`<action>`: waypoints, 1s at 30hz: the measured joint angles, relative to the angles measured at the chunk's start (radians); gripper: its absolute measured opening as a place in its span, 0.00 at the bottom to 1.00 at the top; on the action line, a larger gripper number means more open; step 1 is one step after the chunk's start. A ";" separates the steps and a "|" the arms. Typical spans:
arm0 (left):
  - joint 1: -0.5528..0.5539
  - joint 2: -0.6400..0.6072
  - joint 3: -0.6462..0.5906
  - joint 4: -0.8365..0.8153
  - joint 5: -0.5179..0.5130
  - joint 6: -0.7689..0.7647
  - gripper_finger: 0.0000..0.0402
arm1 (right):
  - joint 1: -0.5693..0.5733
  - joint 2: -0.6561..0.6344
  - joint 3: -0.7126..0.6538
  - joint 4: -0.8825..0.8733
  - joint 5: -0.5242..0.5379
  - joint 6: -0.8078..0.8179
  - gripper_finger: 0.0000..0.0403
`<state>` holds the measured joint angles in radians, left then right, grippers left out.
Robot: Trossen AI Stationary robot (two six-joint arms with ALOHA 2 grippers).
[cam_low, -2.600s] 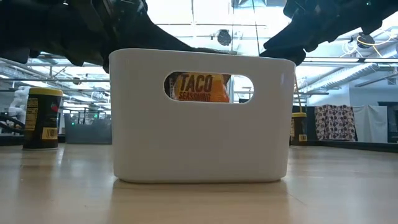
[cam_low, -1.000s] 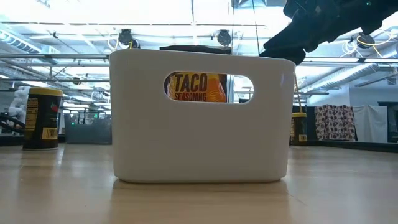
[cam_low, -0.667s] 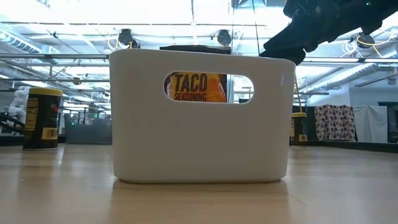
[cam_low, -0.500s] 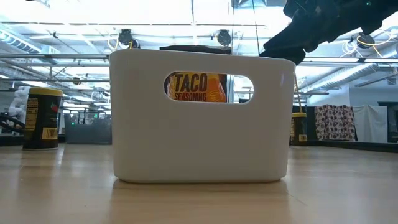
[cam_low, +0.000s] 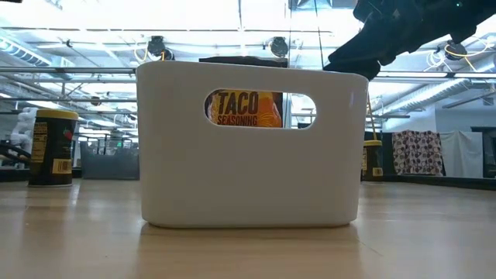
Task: Sort spices by type
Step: Put the brown spice pack into the bottom white bin
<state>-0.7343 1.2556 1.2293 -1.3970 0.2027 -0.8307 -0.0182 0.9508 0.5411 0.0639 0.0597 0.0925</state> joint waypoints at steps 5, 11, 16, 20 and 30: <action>-0.066 0.002 0.000 0.017 -0.018 -0.011 0.46 | 0.000 0.000 0.000 0.000 0.000 0.000 0.43; -0.171 0.032 0.000 0.019 -0.019 -0.054 0.46 | 0.000 0.000 0.000 0.000 0.000 0.000 0.43; -0.228 0.074 0.000 0.021 0.000 -0.054 0.46 | 0.000 0.000 0.000 0.000 0.000 -0.007 0.43; -0.247 0.109 0.000 0.027 0.000 -0.051 0.46 | 0.000 0.000 0.000 0.000 -0.001 -0.008 0.43; -0.258 0.186 0.000 0.033 0.000 -0.020 0.46 | 0.000 0.000 0.000 0.000 -0.001 -0.008 0.43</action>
<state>-0.9924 1.4417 1.2293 -1.3640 0.2024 -0.8505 -0.0183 0.9508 0.5411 0.0634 0.0589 0.0849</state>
